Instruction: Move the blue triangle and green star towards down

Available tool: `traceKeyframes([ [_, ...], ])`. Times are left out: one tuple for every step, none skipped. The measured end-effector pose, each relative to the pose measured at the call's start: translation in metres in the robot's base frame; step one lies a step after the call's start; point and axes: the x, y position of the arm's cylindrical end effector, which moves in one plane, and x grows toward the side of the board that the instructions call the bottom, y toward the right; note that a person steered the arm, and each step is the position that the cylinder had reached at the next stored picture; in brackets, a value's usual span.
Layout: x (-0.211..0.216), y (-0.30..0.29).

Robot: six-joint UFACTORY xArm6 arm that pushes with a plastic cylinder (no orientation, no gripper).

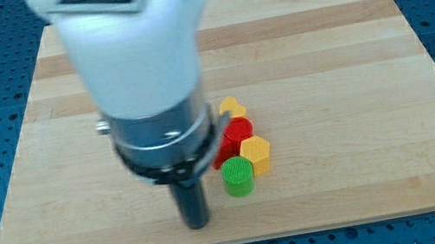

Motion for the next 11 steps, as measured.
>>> traceKeyframes([
  [-0.01,-0.046],
  [-0.034,-0.083],
  [-0.043,-0.085],
  [-0.132,-0.106],
  [-0.144,-0.111],
  [-0.2,-0.123],
  [-0.201,-0.095],
  [-0.202,-0.079],
  [-0.207,-0.026],
  [-0.207,-0.021],
  [-0.207,-0.015],
])
